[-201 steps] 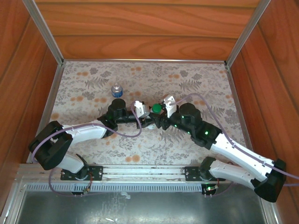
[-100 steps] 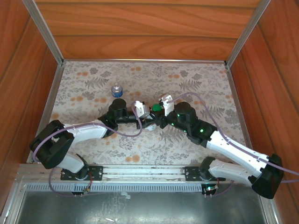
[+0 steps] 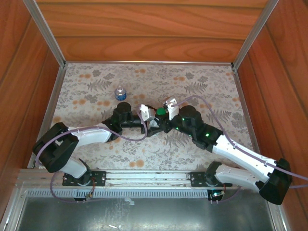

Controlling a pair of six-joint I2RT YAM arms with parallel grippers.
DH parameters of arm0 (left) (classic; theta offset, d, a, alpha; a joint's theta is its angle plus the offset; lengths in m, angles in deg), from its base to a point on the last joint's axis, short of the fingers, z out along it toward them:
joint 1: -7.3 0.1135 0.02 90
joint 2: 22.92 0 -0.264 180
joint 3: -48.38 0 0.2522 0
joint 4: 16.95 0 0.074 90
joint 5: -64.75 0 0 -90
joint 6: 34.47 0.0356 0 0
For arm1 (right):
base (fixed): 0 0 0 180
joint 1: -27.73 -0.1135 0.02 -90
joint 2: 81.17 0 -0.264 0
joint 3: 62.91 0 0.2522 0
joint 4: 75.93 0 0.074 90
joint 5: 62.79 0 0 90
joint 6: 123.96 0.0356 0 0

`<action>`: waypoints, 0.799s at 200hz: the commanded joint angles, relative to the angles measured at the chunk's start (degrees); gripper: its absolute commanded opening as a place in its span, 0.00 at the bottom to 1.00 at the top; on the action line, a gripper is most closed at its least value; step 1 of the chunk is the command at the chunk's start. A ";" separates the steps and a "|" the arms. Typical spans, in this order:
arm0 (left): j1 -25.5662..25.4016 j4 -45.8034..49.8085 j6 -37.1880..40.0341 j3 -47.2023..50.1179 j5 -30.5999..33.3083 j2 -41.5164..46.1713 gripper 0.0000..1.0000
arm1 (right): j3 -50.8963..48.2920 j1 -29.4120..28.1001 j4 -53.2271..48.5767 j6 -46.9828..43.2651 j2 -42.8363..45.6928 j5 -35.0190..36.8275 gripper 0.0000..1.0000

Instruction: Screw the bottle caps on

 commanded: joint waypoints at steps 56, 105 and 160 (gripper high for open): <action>0.33 -0.90 0.01 0.84 1.87 2.30 1.00 | -1.22 -0.02 1.10 0.25 0.58 2.95 0.22; 0.97 -0.90 1.12 3.19 6.12 5.17 1.00 | -0.17 -0.02 -0.71 -1.33 -0.01 5.59 0.22; 1.58 -0.75 2.40 7.71 11.25 9.94 1.00 | -0.44 1.13 -1.14 -3.91 -0.76 12.93 0.20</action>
